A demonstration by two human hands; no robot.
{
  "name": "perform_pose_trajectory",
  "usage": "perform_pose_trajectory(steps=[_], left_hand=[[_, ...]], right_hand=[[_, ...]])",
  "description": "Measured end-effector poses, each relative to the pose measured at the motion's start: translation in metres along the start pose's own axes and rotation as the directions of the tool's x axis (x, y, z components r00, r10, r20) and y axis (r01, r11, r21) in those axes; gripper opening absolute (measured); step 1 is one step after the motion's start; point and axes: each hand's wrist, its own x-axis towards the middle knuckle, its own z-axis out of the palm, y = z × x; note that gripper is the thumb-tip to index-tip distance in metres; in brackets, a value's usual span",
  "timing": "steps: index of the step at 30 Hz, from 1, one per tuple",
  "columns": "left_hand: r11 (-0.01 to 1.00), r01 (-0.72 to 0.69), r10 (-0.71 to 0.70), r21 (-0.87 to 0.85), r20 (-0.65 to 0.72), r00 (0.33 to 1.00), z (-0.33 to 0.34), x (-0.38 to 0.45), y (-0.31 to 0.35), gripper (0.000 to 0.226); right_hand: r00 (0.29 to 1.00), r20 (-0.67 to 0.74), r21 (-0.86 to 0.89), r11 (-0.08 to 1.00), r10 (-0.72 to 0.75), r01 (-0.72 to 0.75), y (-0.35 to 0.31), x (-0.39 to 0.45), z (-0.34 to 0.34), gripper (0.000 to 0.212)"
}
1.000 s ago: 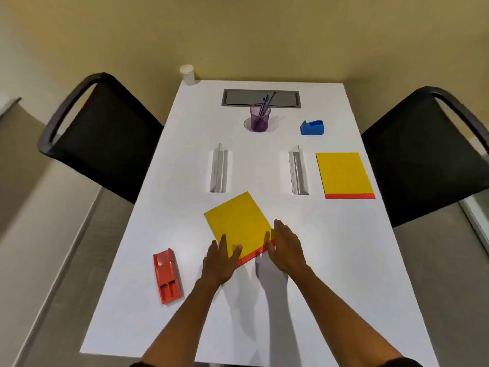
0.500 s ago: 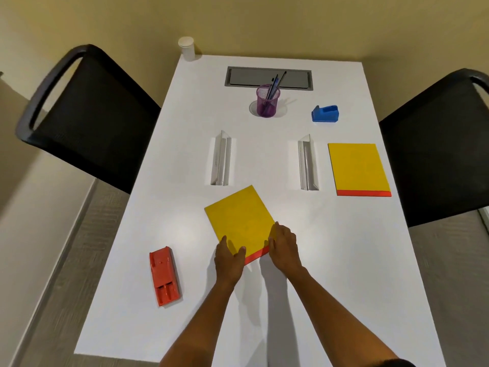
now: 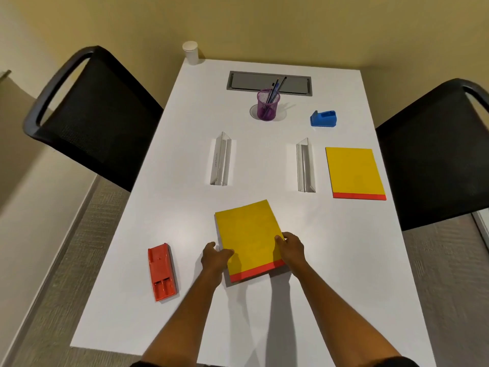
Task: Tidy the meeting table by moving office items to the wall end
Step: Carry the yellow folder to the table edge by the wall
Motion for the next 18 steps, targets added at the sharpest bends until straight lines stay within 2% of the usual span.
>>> perform_pose_trajectory(steps=[3,5,7,12,16,18], left_hand=[[1.0,0.019,-0.02,0.019,0.047,0.999,-0.002,-0.008,-0.002,0.064],[0.999,-0.02,0.019,0.037,0.052,0.998,-0.005,-0.018,-0.005,0.044],[0.998,-0.061,0.06,0.007,0.031,0.998,-0.01,-0.027,-0.007,0.036],[0.979,-0.143,0.157,-0.148,0.09,0.984,-0.033,-0.054,-0.006,0.045],[0.956,-0.238,0.262,-0.172,0.14,0.955,-0.062,-0.07,-0.006,0.056],[0.943,-0.277,0.302,-0.186,0.123,0.945,-0.082,-0.075,-0.009,0.055]], right_hand=[[0.999,0.052,0.073,0.997,-0.007,0.003,0.002,-0.009,-0.01,0.02],[0.997,0.069,0.128,0.992,-0.021,0.012,0.003,-0.017,-0.015,0.022],[0.996,0.074,0.189,0.982,-0.045,0.031,0.001,-0.026,-0.019,0.023],[0.987,0.095,0.367,0.926,-0.129,0.086,-0.005,-0.05,-0.016,0.024],[0.978,0.068,0.475,0.868,-0.199,0.144,-0.024,-0.071,-0.005,0.017],[0.97,0.061,0.5,0.849,-0.235,0.174,-0.034,-0.082,0.002,0.022]])
